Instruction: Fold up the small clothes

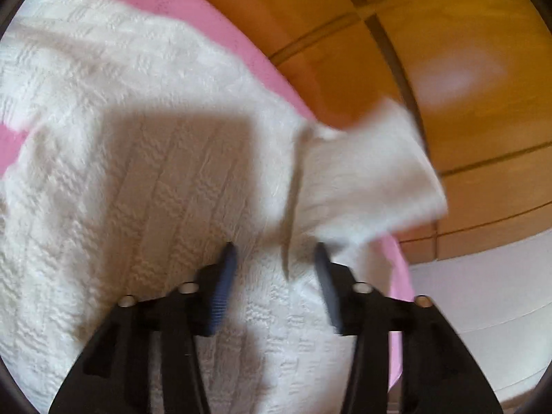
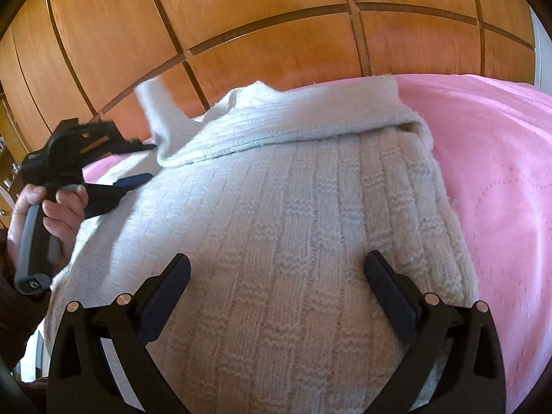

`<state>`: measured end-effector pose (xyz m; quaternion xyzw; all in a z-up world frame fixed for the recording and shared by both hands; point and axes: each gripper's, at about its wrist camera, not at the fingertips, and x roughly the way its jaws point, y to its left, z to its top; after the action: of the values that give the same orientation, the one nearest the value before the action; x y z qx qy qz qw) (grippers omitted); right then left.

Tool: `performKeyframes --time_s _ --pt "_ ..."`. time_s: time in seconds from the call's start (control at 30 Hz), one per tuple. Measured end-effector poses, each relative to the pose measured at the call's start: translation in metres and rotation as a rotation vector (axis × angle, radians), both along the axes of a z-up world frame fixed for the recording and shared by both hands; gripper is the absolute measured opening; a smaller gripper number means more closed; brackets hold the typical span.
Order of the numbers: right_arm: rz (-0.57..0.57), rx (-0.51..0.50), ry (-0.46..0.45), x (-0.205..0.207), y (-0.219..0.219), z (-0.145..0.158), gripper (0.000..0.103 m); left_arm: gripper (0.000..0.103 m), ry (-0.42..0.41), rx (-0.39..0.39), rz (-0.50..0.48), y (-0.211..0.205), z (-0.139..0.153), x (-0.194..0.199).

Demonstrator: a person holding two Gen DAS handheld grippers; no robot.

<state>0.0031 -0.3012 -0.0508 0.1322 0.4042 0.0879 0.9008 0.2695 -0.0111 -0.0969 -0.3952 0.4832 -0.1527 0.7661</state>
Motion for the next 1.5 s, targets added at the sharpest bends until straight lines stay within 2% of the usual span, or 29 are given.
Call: performKeyframes --time_s 0.07,0.1,0.17,0.3,0.33,0.37,0.43,0.5,0.6,0.63,0.67,0.7,0.73,0.8,0.93,1.07,1.2,1.43,1.5 --pt "0.0 -0.012 0.002 -0.003 0.004 0.0 0.101 0.067 -0.017 0.029 0.025 0.003 0.007 0.001" --pt "0.0 -0.017 0.003 -0.003 0.004 -0.001 0.101 0.068 -0.02 0.025 0.028 0.004 0.009 0.002" --pt "-0.002 -0.021 0.003 0.002 0.003 -0.004 0.101 0.068 -0.009 0.003 0.04 0.007 0.009 0.007" --pt "-0.002 -0.028 0.004 0.004 0.003 -0.005 0.101 0.066 0.028 0.025 0.065 0.011 0.001 0.015" --pt "-0.002 -0.03 0.004 0.006 0.004 -0.006 0.101 0.052 0.032 0.034 0.069 0.011 -0.001 0.015" --pt "-0.002 -0.033 0.004 0.008 0.008 -0.006 0.101 0.029 0.033 0.07 0.066 0.013 -0.002 0.019" --pt "-0.003 -0.035 0.005 0.012 0.007 -0.007 0.101 0.006 0.012 0.148 0.062 0.014 0.002 0.024" --pt "-0.003 -0.041 0.006 0.012 0.008 -0.008 0.101 0.006 -0.054 0.207 0.064 0.015 0.014 0.024" --pt "-0.006 -0.048 0.007 0.01 0.01 -0.008 0.101 0.006 -0.072 0.381 0.051 0.014 0.014 0.027" --pt "-0.006 -0.053 0.008 0.011 0.011 -0.008 0.101 0.01 -0.059 0.419 0.043 0.014 0.011 0.028" --pt "-0.006 -0.059 0.009 0.011 0.012 -0.008 0.101 0.023 -0.053 0.442 0.034 0.013 0.008 0.027" --pt "-0.006 -0.062 0.008 0.011 0.013 -0.008 0.101 0.028 -0.062 0.456 0.028 0.013 0.008 0.025" --pt "-0.007 -0.063 0.008 0.012 0.013 -0.008 0.101 0.041 -0.081 0.468 0.022 0.012 0.012 0.02" --pt "-0.008 -0.069 0.009 0.012 0.014 -0.008 0.101 0.058 -0.127 0.54 0.02 0.01 0.022 0.0" --pt "-0.01 -0.09 0.012 0.014 0.018 -0.008 0.101 0.06 -0.213 0.648 0.019 0.023 0.038 -0.037" --pt "-0.014 -0.111 0.014 0.015 0.02 -0.008 0.101 0.06 -0.26 0.721 0.028 0.032 0.053 -0.067" --pt "-0.018 -0.132 0.016 0.015 0.022 -0.008 0.101 0.06 -0.285 0.746 0.046 0.043 0.059 -0.09" --pt "-0.027 -0.167 0.019 0.016 0.026 -0.008 0.101 0.06 -0.268 0.747 0.079 0.068 0.058 -0.123" --pt "-0.03 -0.178 0.02 0.016 0.027 -0.008 0.101 0.069 -0.252 0.735 0.094 0.078 0.055 -0.128"
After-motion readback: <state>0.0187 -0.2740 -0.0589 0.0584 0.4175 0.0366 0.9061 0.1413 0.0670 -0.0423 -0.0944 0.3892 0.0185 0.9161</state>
